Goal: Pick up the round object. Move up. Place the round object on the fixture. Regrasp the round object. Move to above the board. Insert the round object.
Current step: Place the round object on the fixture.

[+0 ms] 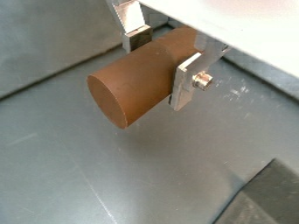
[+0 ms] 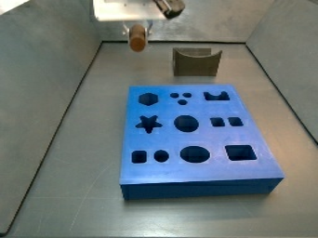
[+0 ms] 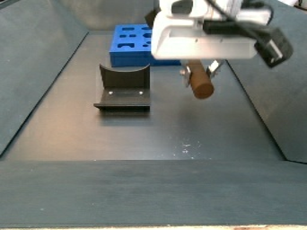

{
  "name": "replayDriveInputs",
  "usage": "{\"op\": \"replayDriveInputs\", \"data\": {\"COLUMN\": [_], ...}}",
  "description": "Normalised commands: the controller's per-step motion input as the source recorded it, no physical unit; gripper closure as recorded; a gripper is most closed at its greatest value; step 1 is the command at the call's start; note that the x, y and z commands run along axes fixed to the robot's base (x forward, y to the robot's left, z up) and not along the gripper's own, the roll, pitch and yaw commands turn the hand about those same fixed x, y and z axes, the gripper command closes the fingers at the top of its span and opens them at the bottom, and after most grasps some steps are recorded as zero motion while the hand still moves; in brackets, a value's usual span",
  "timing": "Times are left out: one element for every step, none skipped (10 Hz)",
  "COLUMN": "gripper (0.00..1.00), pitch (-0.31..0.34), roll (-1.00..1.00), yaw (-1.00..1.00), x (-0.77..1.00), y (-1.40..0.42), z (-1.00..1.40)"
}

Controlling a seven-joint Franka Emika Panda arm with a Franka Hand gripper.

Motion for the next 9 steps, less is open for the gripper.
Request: {"op": "replayDriveInputs", "data": {"gripper": [1.00, 1.00, 1.00, 1.00, 1.00, 1.00, 1.00, 1.00, 1.00], "pitch": [0.080, 0.074, 0.070, 0.073, 0.080, 0.086, 0.099, 0.116, 0.132], "roll": [0.02, 0.03, 0.05, 0.05, 0.07, 0.07, 0.08, 0.09, 0.09], "yaw": [-0.03, -0.03, -0.02, -0.02, -0.02, -0.02, -0.02, -0.01, -0.01], "x": [-0.01, -0.01, -0.02, -0.02, -0.02, -0.02, -0.01, -0.01, 0.00], "y": [-0.02, -0.02, -0.02, -0.02, -0.01, -0.01, 0.00, 0.01, 0.01], "z": [1.00, 1.00, 1.00, 1.00, 1.00, 0.89, 0.69, 0.53, 0.37]}}
